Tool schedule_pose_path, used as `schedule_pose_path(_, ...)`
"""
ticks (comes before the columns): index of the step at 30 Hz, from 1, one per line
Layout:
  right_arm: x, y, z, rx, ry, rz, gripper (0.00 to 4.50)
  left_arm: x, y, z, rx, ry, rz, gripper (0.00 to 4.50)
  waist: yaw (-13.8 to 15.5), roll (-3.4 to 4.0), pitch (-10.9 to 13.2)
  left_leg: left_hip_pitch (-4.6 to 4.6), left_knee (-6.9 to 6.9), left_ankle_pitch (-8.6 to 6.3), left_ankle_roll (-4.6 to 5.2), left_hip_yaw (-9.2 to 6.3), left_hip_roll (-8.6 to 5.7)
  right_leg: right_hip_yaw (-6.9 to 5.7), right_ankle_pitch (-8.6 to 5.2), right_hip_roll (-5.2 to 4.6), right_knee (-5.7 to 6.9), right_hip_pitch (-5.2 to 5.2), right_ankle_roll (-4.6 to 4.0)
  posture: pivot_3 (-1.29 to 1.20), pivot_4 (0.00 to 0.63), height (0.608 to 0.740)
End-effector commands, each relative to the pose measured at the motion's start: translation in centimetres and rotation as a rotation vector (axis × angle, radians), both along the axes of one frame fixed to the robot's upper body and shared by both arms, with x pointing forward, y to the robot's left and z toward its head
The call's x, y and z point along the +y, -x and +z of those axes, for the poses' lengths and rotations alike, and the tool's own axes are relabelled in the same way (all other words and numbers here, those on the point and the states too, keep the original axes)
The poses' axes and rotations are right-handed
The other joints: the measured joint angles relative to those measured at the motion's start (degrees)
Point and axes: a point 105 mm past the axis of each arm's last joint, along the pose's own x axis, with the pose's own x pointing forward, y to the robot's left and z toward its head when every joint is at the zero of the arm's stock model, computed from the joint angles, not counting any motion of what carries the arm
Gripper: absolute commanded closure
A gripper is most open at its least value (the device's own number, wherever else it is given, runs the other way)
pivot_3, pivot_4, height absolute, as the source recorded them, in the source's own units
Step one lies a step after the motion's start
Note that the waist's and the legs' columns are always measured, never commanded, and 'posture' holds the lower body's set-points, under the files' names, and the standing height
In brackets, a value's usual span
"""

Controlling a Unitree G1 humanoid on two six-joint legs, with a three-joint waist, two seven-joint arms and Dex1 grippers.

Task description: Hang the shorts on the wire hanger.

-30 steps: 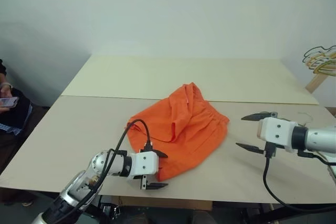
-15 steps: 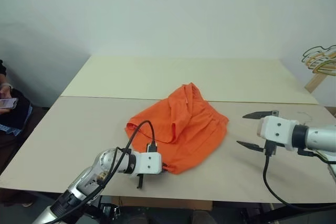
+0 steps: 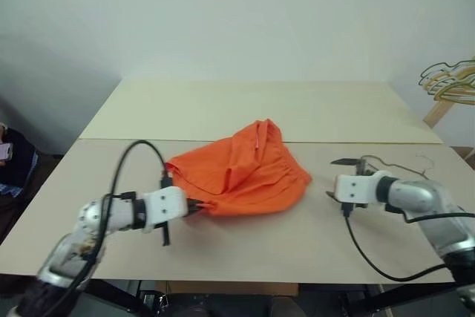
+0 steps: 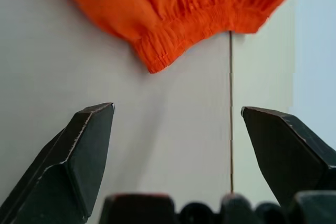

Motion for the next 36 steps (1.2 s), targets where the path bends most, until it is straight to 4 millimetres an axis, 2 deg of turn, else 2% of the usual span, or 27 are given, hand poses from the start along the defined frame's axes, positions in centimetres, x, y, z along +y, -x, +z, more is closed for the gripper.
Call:
schedule_pose_path(1,1.2,-0.2,0.2,-0.038,0.01,0.094,0.0,0.7,0.3,1.4,-0.03,0.016,0.017,4.42,0.33,0.01,0.0,0.0,0.0,0.0,0.0,0.0,0.0,0.0,0.0,-0.03,0.0,0.0,0.0,0.01,0.0,0.74)
schedule_pose_path(7,4.4,-0.1,-0.1,-0.034,-0.053,0.2,0.0,1.4,0.9,1.7,-0.006,0.078,0.073,4.42,0.76,-0.01,0.0,0.0,0.0,0.0,0.0,-0.03,0.02,-0.06,0.0,-0.07,0.05,0.01,0.0,0.03,0.0,0.74)
schedule_pose_path(14,6.0,-1.4,-0.4,-0.065,-0.04,0.243,0.0,1.9,0.8,1.7,-0.018,0.063,0.088,4.42,1.51,0.0,0.0,0.02,0.0,0.01,-0.02,0.0,-0.02,-0.06,0.0,-0.08,0.08,0.01,0.0,0.04,0.0,0.74)
schedule_pose_path(17,6.4,-1.6,-0.6,-0.045,-0.058,0.255,0.59,1.9,0.6,1.8,-0.022,0.065,0.087,4.5,1.74,0.0,0.0,0.02,-0.01,0.03,-0.05,0.0,-0.04,-0.08,0.0,-0.06,0.07,0.01,0.0,0.03,0.0,0.74)
schedule_pose_path(19,6.2,-1.5,-0.9,-0.02,-0.039,0.259,1.2,2.2,0.4,1.7,-0.022,0.06,0.092,4.5,1.83,0.0,0.0,0.01,-0.01,0.03,-0.06,-0.01,-0.04,-0.11,0.0,-0.08,0.07,0.01,0.0,0.03,0.0,0.74)
schedule_pose_path(28,5.7,-0.3,-1.1,0.027,-0.04,0.264,4.45,3.0,-0.3,1.2,-0.029,0.063,0.127,4.5,1.73,0.0,0.0,0.01,-0.01,0.03,-0.05,-0.01,-0.05,-0.11,0.0,-0.08,0.07,0.01,-0.01,0.02,0.0,0.74)
schedule_pose_path(31,4.9,1.2,-0.7,0.061,-0.021,0.273,4.48,3.6,-0.5,0.6,-0.028,0.054,0.146,4.5,1.95,0.0,0.0,0.0,-0.01,0.01,-0.02,-0.03,-0.04,-0.13,0.0,-0.14,0.07,0.01,0.0,0.02,0.0,0.74)
schedule_pose_path(34,4.6,3.7,-0.1,0.128,-0.008,0.298,4.48,4.1,-0.2,0.3,-0.02,0.034,0.147,4.5,2.12,0.0,0.0,-0.02,0.0,-0.01,0.02,-0.06,-0.04,-0.21,0.0,-0.2,0.06,0.02,0.0,0.02,0.0,0.74)
schedule_pose_path(36,4.8,6.1,0.4,0.217,-0.025,0.319,4.48,4.3,0.5,0.3,0.017,0.026,0.123,4.5,2.1,0.0,0.0,-0.03,0.0,-0.03,0.04,-0.04,-0.01,-0.22,0.0,-0.2,0.05,0.02,0.0,0.02,0.0,0.74)
